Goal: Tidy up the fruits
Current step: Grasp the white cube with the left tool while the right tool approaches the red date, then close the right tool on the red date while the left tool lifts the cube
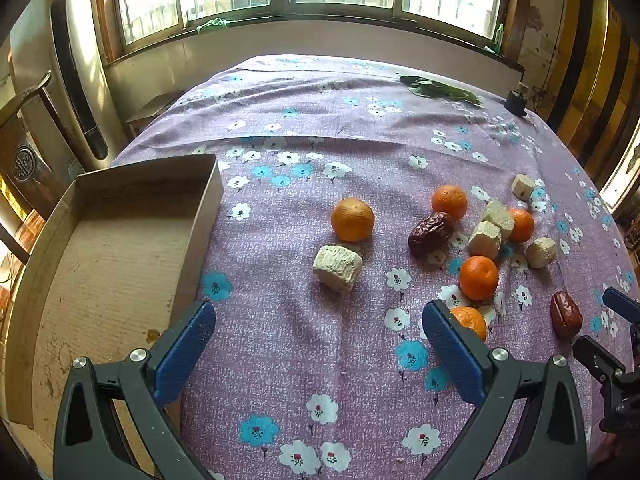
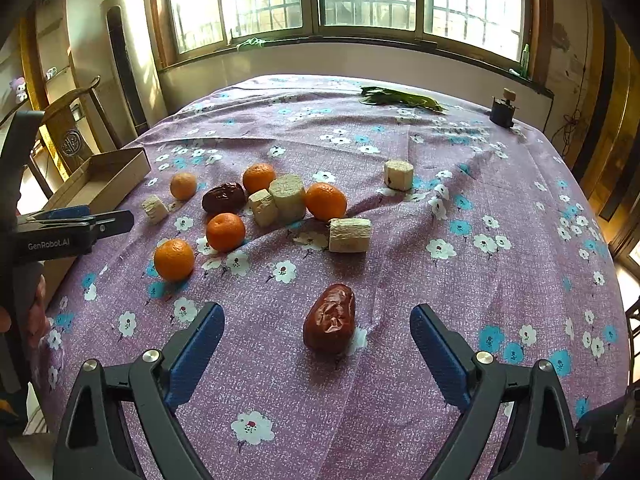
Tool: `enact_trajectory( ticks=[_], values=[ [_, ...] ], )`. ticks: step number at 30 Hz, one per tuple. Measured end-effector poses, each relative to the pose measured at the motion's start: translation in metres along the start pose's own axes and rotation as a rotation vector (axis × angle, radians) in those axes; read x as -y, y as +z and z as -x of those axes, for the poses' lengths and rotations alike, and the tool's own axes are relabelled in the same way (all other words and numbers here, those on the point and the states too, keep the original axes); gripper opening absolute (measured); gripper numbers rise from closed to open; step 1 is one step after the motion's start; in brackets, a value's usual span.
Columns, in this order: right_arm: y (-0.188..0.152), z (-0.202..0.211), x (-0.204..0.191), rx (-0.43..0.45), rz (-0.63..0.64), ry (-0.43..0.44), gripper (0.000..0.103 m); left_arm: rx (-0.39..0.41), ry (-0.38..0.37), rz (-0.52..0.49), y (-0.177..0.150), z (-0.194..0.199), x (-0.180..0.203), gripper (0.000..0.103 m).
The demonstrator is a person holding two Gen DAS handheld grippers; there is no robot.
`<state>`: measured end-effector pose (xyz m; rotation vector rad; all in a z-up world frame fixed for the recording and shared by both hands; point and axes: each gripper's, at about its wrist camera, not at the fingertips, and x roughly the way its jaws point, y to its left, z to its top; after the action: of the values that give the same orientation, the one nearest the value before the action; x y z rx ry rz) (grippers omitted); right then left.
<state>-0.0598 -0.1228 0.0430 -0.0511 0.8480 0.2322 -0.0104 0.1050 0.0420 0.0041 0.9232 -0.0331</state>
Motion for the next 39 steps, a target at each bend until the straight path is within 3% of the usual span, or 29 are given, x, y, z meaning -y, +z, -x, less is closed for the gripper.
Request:
enact_trajectory(
  ticks=[11,16,20,24,30,36,39],
  values=[
    [0.005,0.001,0.004,0.026,-0.005,-0.003,0.096,0.031,0.034,0.002,0.010,-0.007,0.011,0.102],
    [0.007,-0.002,0.011,0.014,-0.033,0.002,0.096,0.006,0.021,0.018,0.014,-0.017,0.004,0.084],
    [0.007,-0.003,0.006,-0.004,-0.008,0.015,0.096,-0.020,-0.029,0.016,0.016,-0.023,-0.001,0.082],
    [0.005,-0.005,0.002,-0.024,0.023,0.027,0.082,-0.041,-0.057,-0.024,0.015,-0.028,-0.002,0.082],
    [0.006,-0.012,-0.006,-0.044,0.029,0.094,0.076,-0.096,-0.098,-0.044,0.013,-0.040,0.000,0.055],
    [0.008,-0.012,-0.013,-0.043,0.056,0.105,0.069,-0.113,-0.123,-0.027,0.014,-0.045,-0.005,0.033],
    [0.007,-0.010,-0.005,-0.049,0.039,0.105,0.068,-0.113,-0.130,-0.029,0.015,-0.045,-0.005,0.030]
  ],
)
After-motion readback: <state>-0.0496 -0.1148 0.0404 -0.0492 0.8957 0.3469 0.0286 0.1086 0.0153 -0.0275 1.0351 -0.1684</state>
